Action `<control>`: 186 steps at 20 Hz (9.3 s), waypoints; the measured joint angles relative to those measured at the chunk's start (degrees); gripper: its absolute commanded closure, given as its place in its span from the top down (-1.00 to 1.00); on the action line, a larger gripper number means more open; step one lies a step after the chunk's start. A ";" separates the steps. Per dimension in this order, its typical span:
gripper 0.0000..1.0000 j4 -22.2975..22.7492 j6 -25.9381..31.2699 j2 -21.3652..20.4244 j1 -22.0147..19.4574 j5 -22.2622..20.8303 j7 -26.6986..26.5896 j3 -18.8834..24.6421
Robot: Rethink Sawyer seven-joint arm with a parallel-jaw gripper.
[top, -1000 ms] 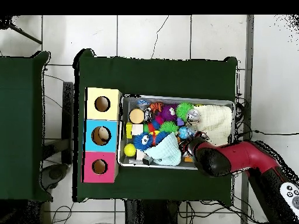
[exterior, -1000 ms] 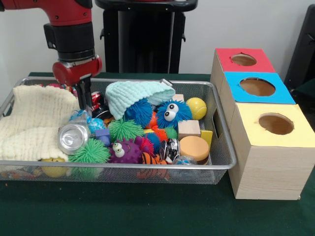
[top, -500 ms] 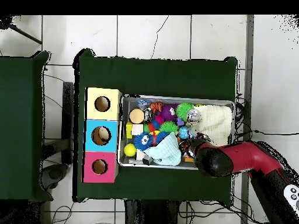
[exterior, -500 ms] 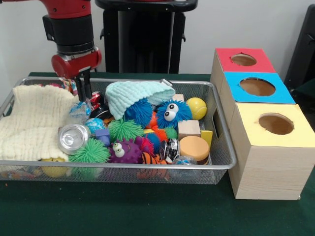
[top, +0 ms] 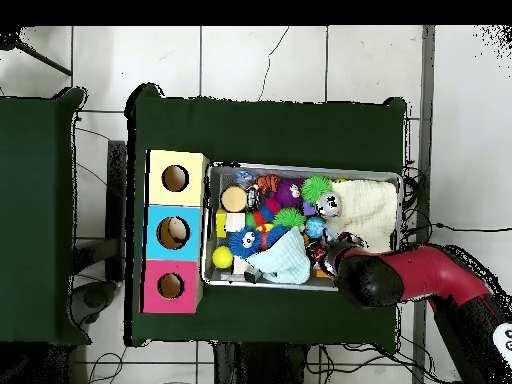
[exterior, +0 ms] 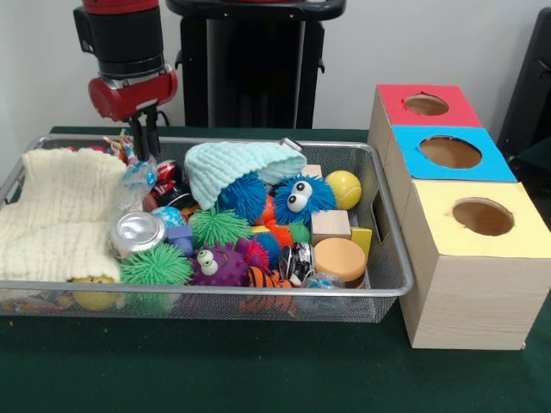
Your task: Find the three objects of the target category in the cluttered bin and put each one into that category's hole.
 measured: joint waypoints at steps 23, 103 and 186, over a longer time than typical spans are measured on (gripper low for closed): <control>-1.00 3.48 7.57 -13.07 13.41 12.74 0.01 -1.50; -1.00 -17.53 0.39 -2.77 68.83 53.13 61.11 -52.91; -1.00 -9.03 -21.71 0.79 82.08 58.95 61.11 -63.62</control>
